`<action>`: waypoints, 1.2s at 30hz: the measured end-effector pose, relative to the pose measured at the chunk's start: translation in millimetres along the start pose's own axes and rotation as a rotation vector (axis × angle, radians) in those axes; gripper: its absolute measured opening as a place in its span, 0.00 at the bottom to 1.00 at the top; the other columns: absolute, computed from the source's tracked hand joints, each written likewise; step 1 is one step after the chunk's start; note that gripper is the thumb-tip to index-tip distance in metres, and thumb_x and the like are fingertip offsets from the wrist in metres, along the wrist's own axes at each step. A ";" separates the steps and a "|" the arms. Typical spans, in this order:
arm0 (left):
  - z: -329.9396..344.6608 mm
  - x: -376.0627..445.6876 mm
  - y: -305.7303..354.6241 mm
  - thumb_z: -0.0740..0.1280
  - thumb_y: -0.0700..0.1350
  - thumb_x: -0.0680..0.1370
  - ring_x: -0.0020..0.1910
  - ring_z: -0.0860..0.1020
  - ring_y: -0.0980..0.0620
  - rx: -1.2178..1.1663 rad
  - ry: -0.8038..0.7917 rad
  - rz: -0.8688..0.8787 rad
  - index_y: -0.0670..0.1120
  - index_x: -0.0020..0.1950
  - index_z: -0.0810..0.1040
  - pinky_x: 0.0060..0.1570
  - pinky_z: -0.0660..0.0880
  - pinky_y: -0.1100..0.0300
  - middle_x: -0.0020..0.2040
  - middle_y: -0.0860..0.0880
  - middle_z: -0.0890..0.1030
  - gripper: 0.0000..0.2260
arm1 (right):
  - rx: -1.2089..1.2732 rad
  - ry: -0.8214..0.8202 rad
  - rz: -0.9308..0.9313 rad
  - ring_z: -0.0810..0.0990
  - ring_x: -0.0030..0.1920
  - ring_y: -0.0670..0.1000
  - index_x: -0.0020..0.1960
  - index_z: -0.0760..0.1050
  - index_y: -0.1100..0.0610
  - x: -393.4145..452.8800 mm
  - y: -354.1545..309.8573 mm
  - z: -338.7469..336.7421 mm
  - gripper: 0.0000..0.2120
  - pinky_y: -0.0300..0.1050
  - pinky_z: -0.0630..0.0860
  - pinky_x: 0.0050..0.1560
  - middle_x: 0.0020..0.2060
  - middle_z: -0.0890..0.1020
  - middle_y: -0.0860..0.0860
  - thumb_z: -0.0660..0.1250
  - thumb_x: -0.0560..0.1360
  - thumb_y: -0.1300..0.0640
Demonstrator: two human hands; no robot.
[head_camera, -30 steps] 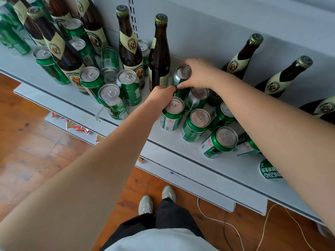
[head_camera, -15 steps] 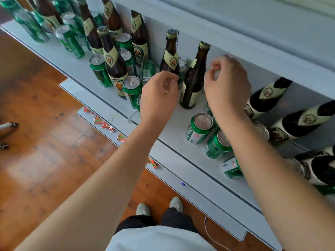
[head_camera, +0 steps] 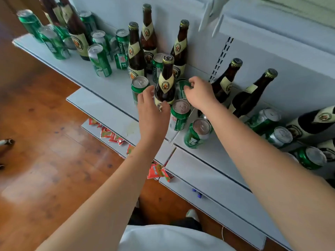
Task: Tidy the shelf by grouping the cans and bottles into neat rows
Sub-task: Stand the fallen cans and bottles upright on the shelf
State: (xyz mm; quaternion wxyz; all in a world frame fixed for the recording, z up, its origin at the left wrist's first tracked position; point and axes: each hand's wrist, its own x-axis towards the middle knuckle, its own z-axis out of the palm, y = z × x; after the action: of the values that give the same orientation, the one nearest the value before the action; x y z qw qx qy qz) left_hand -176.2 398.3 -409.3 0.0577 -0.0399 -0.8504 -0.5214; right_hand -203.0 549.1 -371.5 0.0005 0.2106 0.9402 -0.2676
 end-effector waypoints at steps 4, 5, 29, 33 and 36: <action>-5.0 24.6 -12.0 0.69 0.47 0.76 0.64 0.72 0.49 0.042 -0.143 0.085 0.47 0.73 0.66 0.62 0.71 0.56 0.66 0.48 0.70 0.27 | -0.065 -0.008 0.182 0.75 0.63 0.60 0.68 0.70 0.63 27.7 -12.5 17.8 0.22 0.47 0.72 0.59 0.64 0.76 0.60 0.63 0.80 0.50; -5.1 29.5 -14.6 0.70 0.48 0.76 0.64 0.72 0.49 0.056 -0.171 0.088 0.46 0.74 0.65 0.61 0.70 0.60 0.66 0.47 0.70 0.28 | -0.068 -0.025 0.226 0.75 0.63 0.60 0.67 0.71 0.63 34.3 -15.0 20.8 0.22 0.46 0.72 0.57 0.63 0.77 0.60 0.63 0.80 0.50; -2.4 73.6 -29.1 0.74 0.55 0.73 0.58 0.75 0.54 0.057 -0.355 0.113 0.49 0.70 0.69 0.56 0.73 0.63 0.63 0.51 0.75 0.29 | 0.140 0.055 0.400 0.76 0.60 0.55 0.67 0.65 0.65 90.4 6.7 46.1 0.34 0.44 0.75 0.52 0.61 0.74 0.58 0.76 0.69 0.54; -0.6 73.2 -27.6 0.74 0.54 0.73 0.58 0.75 0.55 0.051 -0.352 0.099 0.49 0.70 0.69 0.55 0.71 0.65 0.63 0.51 0.75 0.29 | 0.129 0.187 0.345 0.74 0.61 0.57 0.67 0.60 0.64 81.7 6.5 44.4 0.40 0.45 0.74 0.51 0.63 0.71 0.60 0.79 0.66 0.50; 0.2 73.1 -26.2 0.74 0.53 0.73 0.59 0.75 0.55 0.057 -0.352 0.096 0.49 0.70 0.69 0.55 0.71 0.64 0.63 0.51 0.75 0.29 | 0.115 0.261 0.313 0.75 0.58 0.57 0.64 0.61 0.61 75.1 5.9 42.9 0.38 0.44 0.73 0.47 0.62 0.72 0.61 0.80 0.65 0.52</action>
State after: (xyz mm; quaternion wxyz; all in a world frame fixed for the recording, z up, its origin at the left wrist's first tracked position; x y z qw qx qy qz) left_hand -252.0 387.1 -422.3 -0.0663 -0.1696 -0.8588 -0.4788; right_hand -273.9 561.8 -419.7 -0.0920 0.3866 0.8713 -0.2879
